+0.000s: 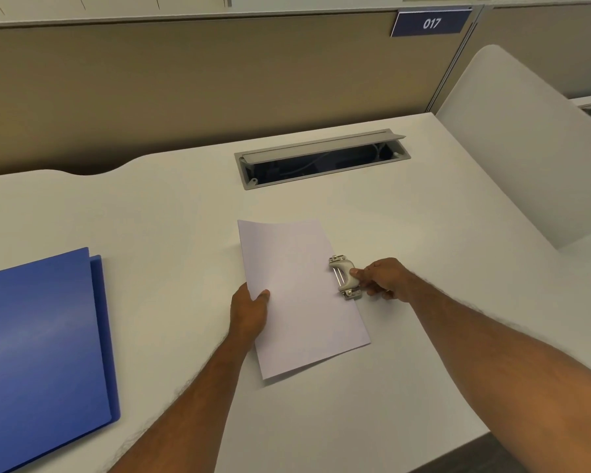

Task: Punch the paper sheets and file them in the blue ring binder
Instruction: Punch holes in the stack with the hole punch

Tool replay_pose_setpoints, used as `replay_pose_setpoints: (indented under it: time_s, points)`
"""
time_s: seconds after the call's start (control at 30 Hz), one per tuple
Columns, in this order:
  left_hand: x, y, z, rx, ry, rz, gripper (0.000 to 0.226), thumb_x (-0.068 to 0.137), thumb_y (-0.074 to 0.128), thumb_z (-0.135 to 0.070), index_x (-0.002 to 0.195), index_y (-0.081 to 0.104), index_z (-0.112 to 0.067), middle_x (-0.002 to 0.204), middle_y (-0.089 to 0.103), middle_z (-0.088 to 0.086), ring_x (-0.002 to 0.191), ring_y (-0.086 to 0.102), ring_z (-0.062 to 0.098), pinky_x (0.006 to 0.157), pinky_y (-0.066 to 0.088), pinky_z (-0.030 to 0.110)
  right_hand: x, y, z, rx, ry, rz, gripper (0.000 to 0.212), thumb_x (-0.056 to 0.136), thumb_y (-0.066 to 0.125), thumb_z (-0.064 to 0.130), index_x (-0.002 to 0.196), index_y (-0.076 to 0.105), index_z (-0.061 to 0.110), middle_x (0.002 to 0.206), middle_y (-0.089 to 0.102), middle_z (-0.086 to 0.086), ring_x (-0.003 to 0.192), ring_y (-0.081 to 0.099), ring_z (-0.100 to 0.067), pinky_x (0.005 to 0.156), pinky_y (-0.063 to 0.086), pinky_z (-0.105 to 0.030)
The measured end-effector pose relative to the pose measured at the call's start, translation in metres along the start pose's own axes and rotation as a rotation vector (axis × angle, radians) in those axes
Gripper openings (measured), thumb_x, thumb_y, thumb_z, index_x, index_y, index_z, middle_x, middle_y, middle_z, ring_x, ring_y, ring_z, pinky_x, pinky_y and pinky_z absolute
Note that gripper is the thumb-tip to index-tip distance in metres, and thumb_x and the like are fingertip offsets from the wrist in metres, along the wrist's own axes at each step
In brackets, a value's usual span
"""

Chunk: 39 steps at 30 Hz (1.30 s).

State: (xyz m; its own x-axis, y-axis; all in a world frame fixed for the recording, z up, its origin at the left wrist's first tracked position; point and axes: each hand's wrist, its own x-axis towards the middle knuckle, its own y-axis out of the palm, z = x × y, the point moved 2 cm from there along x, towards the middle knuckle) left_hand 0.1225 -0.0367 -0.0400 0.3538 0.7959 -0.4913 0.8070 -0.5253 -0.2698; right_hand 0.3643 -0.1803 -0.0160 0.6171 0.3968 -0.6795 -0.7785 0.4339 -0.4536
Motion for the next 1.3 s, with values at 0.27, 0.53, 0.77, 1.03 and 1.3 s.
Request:
replay_pose_setpoints:
  time_s: [0.27,0.53,0.77,1.03,1.3]
  points:
    - [0.0,0.001,-0.001,0.001,0.022,-0.005,0.038,0.092,0.055,-0.013,0.129,0.053,-0.007,0.127,0.061,0.012,0.113,0.059,0.032,0.1,0.047,0.045,0.004,0.001,-0.003,0.005,-0.028,-0.012,0.033,0.079,0.076,0.032,0.063,0.054,0.013,0.076,0.061,-0.013,0.051,0.054,-0.017,0.047,0.025,-0.021]
    - [0.001,0.002,0.0,0.005,0.015,-0.017,0.038,0.092,0.055,-0.014,0.129,0.054,-0.008,0.126,0.062,0.011,0.112,0.059,0.031,0.101,0.047,0.047,0.018,-0.002,-0.001,-0.254,0.04,-0.052,0.054,0.076,0.074,0.049,0.053,0.045,0.009,0.051,0.045,-0.006,0.042,0.035,-0.019,0.044,0.029,-0.023]
    - [0.003,0.003,0.003,0.013,0.019,-0.026,0.04,0.092,0.055,-0.014,0.131,0.052,-0.007,0.128,0.061,0.011,0.114,0.058,0.031,0.101,0.046,0.047,0.028,-0.007,0.001,-0.258,0.129,-0.008,0.058,0.066,0.082,0.05,0.051,0.042,0.012,0.044,0.036,-0.002,0.043,0.028,-0.018,0.043,0.025,-0.022]
    - [0.002,0.003,0.0,-0.001,0.006,-0.02,0.039,0.092,0.055,-0.014,0.13,0.053,-0.006,0.127,0.061,0.012,0.112,0.059,0.033,0.1,0.047,0.048,0.022,-0.006,0.0,-0.242,0.094,-0.029,0.057,0.067,0.082,0.049,0.052,0.043,0.011,0.048,0.038,-0.004,0.042,0.029,-0.018,0.043,0.024,-0.022]
    - [-0.002,0.0,-0.003,-0.015,-0.006,-0.005,0.041,0.093,0.055,-0.014,0.132,0.051,-0.005,0.129,0.059,0.014,0.114,0.057,0.035,0.101,0.046,0.048,0.002,-0.01,0.001,-0.151,-0.234,-0.184,0.052,0.06,0.087,0.044,0.058,0.048,0.011,0.06,0.055,-0.011,0.052,0.046,-0.021,0.056,0.037,-0.028]
